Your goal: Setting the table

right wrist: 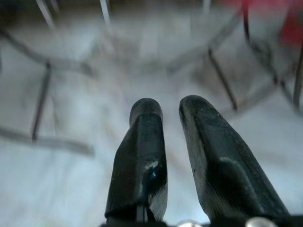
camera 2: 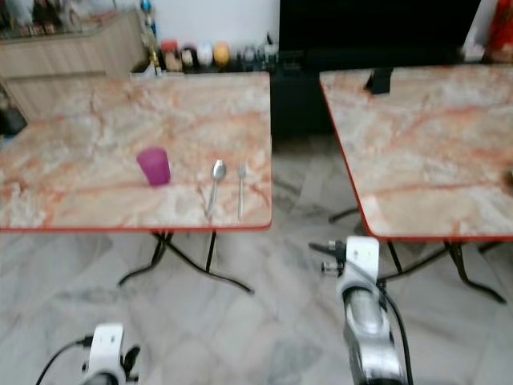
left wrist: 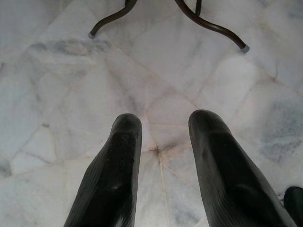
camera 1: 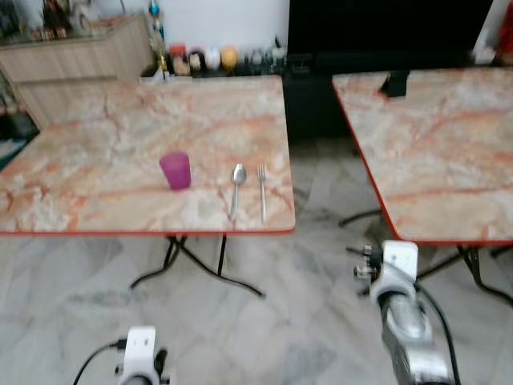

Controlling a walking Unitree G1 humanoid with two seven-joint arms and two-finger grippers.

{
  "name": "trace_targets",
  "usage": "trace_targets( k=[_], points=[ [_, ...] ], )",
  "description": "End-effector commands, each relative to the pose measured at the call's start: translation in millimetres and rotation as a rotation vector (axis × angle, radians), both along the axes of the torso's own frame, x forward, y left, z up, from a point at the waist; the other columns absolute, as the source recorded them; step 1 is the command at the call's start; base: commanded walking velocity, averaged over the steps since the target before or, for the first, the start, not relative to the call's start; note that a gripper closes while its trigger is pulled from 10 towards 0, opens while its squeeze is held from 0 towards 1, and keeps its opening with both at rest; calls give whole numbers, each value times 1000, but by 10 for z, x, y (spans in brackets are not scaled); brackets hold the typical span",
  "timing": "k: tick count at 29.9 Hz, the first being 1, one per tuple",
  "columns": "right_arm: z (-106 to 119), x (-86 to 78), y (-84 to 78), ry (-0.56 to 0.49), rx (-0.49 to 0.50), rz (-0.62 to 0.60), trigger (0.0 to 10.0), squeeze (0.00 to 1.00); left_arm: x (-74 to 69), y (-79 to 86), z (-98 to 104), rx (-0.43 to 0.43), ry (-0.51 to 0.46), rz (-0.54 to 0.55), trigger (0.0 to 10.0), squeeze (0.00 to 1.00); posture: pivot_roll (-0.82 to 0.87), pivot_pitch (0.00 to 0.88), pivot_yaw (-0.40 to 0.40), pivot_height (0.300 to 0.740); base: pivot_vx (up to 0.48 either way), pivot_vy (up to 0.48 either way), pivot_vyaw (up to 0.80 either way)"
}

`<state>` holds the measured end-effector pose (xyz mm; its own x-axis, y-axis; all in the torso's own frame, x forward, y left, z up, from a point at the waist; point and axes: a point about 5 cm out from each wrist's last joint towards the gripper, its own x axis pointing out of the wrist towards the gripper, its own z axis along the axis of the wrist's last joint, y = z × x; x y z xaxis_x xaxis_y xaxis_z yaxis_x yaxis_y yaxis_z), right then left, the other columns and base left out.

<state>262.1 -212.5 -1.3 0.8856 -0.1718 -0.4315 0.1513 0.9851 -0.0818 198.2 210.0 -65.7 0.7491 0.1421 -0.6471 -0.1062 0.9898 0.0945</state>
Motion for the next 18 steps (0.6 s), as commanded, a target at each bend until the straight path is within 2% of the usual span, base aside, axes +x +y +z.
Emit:
trace_targets(
  k=[1,2,7,11,14,18],
  points=[
    [-113,-57,38,39,38,8,10000,0,-15,8,-9,5,10,-6,10000,0,-136,0,85,740,0,0,0],
    [-258,-174,45,102,51,15,10000,0,-18,4,-13,4,13,-6,10000,0,-136,0,85,740,0,0,0],
    [-560,-500,87,269,9,108,10000,0,-26,-16,-24,2,22,-9,10000,0,-132,0,88,740,0,0,0],
    [-683,-669,86,356,-22,145,10000,0,-27,0,-24,3,27,0,10000,0,-129,0,84,740,0,0,0],
    [-737,-748,92,390,-25,154,10000,0,-42,9,-33,1,34,15,10000,0,-123,0,84,740,0,0,0],
    [-756,-773,100,396,8,149,10000,0,-89,34,-57,-8,51,42,10000,0,-121,0,79,740,0,0,0]
  ],
)
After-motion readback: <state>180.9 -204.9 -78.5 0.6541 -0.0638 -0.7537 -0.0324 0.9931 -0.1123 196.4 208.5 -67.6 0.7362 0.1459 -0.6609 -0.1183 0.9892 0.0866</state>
